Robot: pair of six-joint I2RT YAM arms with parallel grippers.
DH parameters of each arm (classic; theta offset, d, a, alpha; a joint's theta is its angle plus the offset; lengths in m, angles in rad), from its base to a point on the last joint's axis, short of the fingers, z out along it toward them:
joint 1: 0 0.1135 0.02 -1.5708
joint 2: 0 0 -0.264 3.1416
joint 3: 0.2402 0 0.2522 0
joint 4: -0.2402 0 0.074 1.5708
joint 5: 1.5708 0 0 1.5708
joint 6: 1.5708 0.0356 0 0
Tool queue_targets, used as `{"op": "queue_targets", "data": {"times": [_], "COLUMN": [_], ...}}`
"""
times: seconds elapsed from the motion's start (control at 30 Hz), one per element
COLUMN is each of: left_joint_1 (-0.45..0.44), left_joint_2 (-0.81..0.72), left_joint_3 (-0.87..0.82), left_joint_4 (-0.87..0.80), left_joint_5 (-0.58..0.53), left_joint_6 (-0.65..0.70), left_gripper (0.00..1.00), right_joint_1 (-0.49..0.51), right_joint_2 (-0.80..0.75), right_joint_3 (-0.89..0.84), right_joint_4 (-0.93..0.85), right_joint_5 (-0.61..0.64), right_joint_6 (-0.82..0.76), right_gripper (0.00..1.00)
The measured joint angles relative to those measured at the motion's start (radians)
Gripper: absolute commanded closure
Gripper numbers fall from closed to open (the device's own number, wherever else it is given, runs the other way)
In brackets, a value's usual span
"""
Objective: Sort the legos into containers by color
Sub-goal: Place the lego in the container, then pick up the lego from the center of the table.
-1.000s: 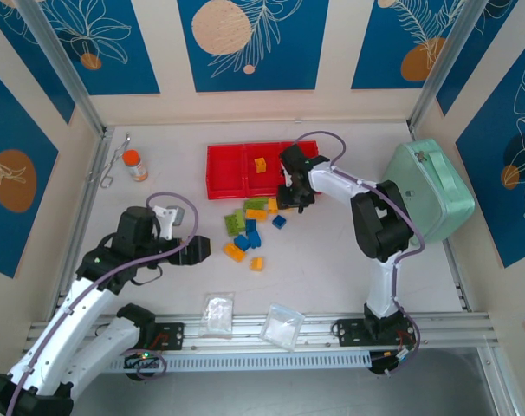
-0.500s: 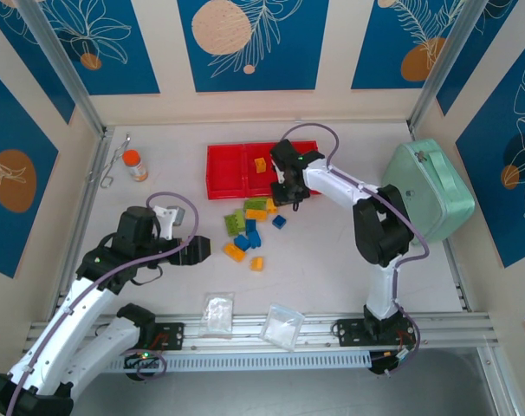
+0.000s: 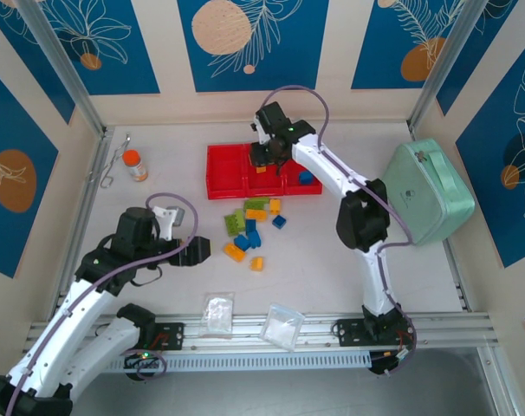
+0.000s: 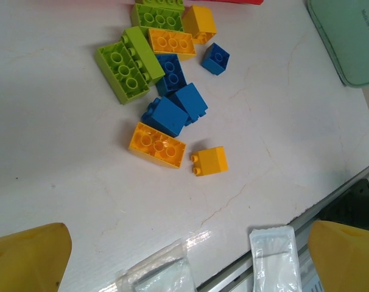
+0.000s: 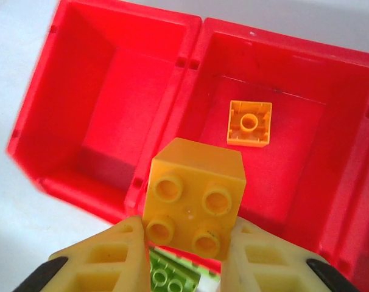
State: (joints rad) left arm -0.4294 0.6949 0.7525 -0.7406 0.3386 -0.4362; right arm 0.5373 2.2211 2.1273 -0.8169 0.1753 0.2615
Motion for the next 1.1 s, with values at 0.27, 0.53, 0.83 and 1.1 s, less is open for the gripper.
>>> {"op": "queue_targets", "data": {"times": [0.27,0.53,0.83,1.1], "left_joint_1": [-0.031,-0.046,-0.064,-0.071], "left_joint_2": [0.034,0.007,0.015,0.015], "left_joint_3": [0.000,0.000,0.000,0.000], "left_joint_4": [-0.005,-0.008,-0.019,-0.031], "left_joint_5": [-0.015,-0.038,-0.068,-0.089], "left_joint_6": [0.000,0.000,0.000,0.000], "left_gripper": [0.01,0.01,0.01,0.01], "right_joint_1": [-0.028,-0.029,-0.029,-0.031], "right_joint_2": [0.161,0.131,-0.180,-0.236], "right_joint_3": [0.077,0.056,-0.287,-0.462], "right_joint_4": [-0.064,-0.106,-0.046,0.042], "right_joint_5": [-0.041,-0.137,-0.156,-0.157], "right_joint_6": [0.010,0.034,0.087,0.148], "right_gripper": [0.55,0.31,0.28,0.36]}}
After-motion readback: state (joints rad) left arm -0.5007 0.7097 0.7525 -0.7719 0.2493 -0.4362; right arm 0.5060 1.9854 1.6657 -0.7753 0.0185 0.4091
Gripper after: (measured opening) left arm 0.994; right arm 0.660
